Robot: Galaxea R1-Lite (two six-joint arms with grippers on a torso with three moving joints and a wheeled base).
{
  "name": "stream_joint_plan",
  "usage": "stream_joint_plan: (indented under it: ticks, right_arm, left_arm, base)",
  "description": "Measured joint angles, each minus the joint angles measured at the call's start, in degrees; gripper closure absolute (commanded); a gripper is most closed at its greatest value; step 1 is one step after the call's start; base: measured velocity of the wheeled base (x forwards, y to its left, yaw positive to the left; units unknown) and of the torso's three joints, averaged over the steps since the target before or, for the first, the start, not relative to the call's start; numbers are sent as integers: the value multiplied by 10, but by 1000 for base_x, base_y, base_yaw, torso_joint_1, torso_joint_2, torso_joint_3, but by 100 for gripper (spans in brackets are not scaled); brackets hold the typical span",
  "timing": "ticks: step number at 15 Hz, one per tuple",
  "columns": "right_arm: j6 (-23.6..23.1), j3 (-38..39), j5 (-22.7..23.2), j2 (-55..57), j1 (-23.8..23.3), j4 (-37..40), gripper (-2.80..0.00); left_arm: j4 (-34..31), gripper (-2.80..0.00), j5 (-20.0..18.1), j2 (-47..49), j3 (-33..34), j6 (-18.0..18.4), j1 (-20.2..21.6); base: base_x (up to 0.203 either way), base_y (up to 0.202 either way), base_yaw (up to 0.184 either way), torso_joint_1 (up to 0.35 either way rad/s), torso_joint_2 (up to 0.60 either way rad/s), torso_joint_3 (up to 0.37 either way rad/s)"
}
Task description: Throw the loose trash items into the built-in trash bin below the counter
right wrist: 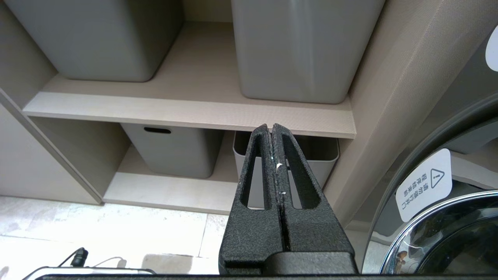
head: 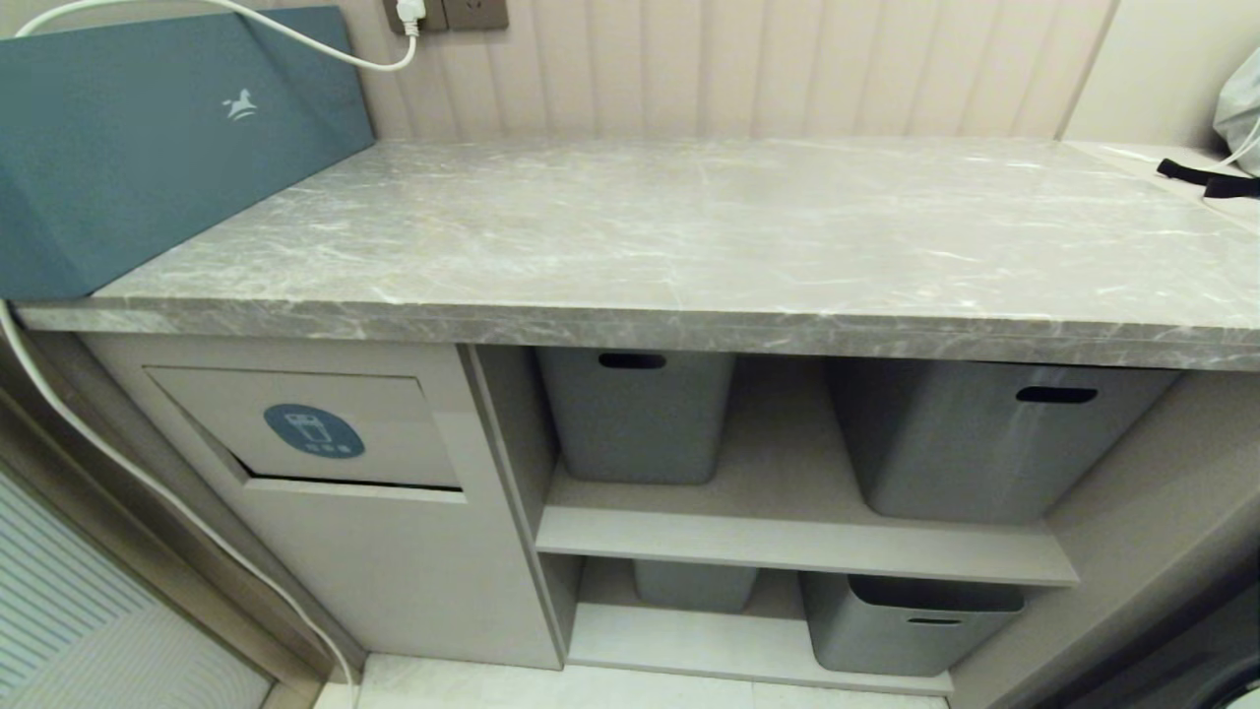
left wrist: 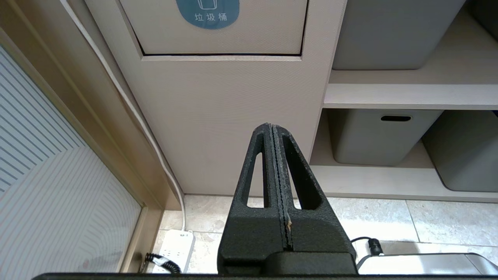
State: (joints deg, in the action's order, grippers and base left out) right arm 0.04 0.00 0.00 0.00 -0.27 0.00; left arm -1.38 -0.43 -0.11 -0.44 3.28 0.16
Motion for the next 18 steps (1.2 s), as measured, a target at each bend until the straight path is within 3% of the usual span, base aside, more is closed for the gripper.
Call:
stream_joint_plan:
  ticks: [6,18]
  right_arm:
    - [0,0,0,0,0,0,0]
    - [1,0,0,0,0,0,0]
  left_arm:
    - [0,0,5,0,0,-22,0]
    - [1,0,5,0,0,-25,0]
  base:
    - [0,0,0,0,0,0]
    - [0,0,0,0,0,0]
